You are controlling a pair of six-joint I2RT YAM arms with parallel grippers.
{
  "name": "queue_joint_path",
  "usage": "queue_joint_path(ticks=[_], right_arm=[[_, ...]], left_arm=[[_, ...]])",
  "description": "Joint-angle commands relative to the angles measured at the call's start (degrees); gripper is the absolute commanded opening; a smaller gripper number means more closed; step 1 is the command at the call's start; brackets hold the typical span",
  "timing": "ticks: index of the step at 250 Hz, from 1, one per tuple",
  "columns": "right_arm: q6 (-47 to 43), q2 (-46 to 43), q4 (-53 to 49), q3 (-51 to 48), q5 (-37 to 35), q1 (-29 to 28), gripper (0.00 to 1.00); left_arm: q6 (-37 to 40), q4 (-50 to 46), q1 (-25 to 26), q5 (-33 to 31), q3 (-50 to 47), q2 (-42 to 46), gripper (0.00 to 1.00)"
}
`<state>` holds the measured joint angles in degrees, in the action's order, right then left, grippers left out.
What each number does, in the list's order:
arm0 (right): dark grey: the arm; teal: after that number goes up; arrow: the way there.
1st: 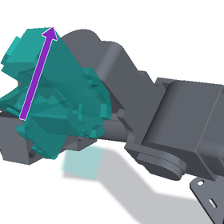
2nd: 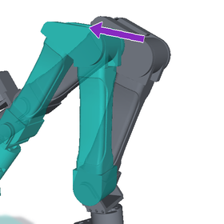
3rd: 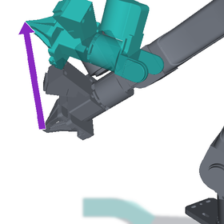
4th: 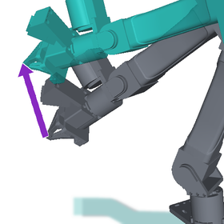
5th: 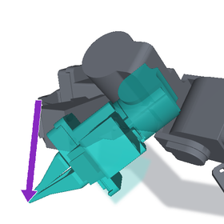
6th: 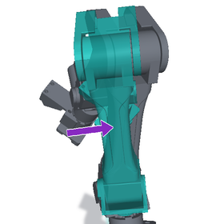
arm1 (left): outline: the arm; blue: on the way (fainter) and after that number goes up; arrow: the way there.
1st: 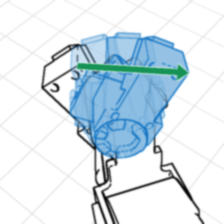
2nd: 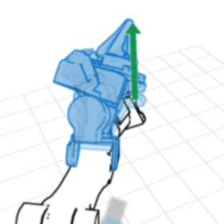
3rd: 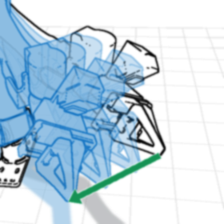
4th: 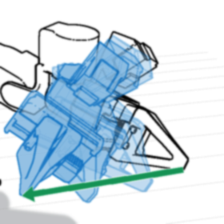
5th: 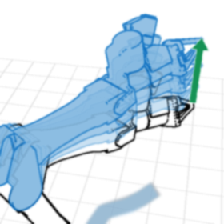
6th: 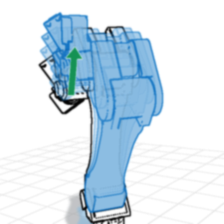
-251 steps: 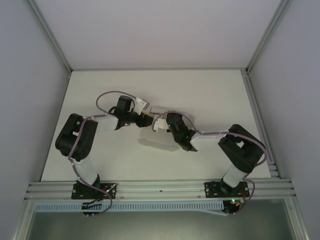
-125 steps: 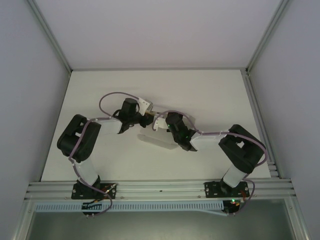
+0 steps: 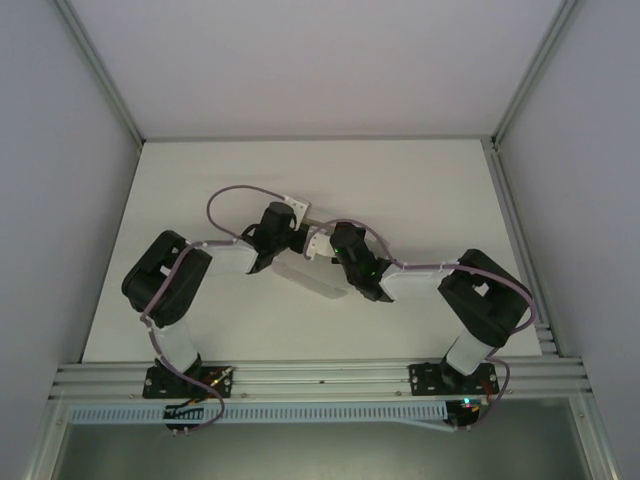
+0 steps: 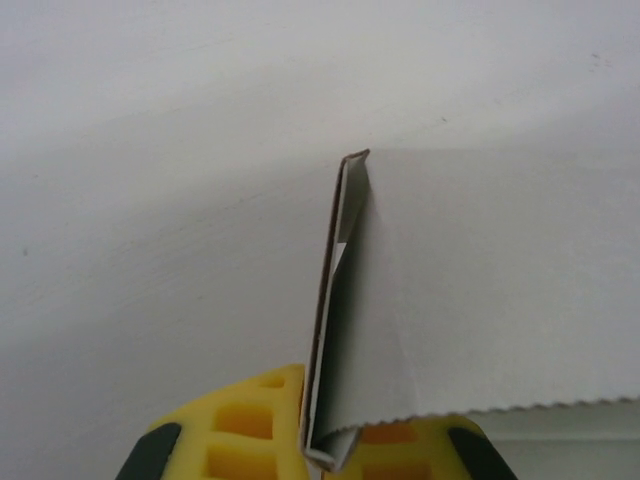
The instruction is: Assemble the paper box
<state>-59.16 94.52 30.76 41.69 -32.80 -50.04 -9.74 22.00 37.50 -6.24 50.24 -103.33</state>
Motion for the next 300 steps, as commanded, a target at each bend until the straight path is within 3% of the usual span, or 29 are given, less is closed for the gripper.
queue_joint_path(ticks=[1,43,67,98,141,167,185,203,218,231,243,260,291,297,300], right_arm=[[3.5,-2.0,-3.7,0.7,1.9,-1.2,0.00],[6.5,-2.7,-6.4,1.2,2.1,-0.8,0.00],[8.6,-3.6,-8.8,1.7,4.2,-0.4,0.00],[10.4,-3.8,-11.4,2.4,6.4,-0.1,0.00],[11.8,-3.8,-14.2,3.2,8.3,0.3,0.00],[12.7,-4.2,-15.6,3.7,9.7,0.5,0.00],[13.2,-4.6,-16.0,3.9,10.5,0.6,0.00],[13.9,-5.3,-16.2,4.2,10.8,0.7,0.10],[14.9,-6.0,-16.2,4.5,10.8,0.9,0.27],[15.8,-7.0,-16.4,4.7,11.1,1.2,0.33],[17.0,-8.3,-16.1,4.6,11.4,1.3,0.48],[19.1,-10.9,-16.1,4.6,12.5,1.7,0.54],[24.6,-17.1,-13.6,3.5,13.6,2.3,0.84],[26.0,-18.5,-12.5,3.0,13.6,2.2,0.98],[26.5,-19.2,-11.7,2.8,13.3,2.3,1.00]], left_arm=[[-4.9,-4.7,-1.8,-18.8,1.0,-2.9,0.00],[-5.7,-6.3,0.8,-34.3,0.7,-5.1,0.00],[-7.0,-5.3,1.2,-35.8,0.2,-6.3,0.00],[-3.7,-1.4,1.4,-27.3,0.0,-6.7,0.00],[-2.8,5.6,0.3,-9.1,-2.6,-3.4,0.16],[-3.7,7.9,-0.9,-0.8,-3.8,-1.6,0.16],[-4.6,8.0,-1.3,0.5,-3.6,-1.5,0.14],[-4.7,7.5,-1.5,0.4,-3.2,-1.6,0.05],[-4.6,6.8,-1.7,0.3,-2.9,-1.7,0.03],[-4.4,6.8,-1.8,0.3,-3.0,-1.5,0.00],[-4.5,7.4,-1.8,0.1,-3.5,-1.1,0.00],[-4.6,7.9,-1.9,0.2,-4.0,-0.6,0.00],[-5.3,7.9,-2.0,-0.1,-4.5,1.0,0.00],[-5.4,8.1,-2.1,-0.3,-4.8,1.6,0.00],[-5.5,8.1,-2.0,-0.3,-5.0,1.8,0.00]])
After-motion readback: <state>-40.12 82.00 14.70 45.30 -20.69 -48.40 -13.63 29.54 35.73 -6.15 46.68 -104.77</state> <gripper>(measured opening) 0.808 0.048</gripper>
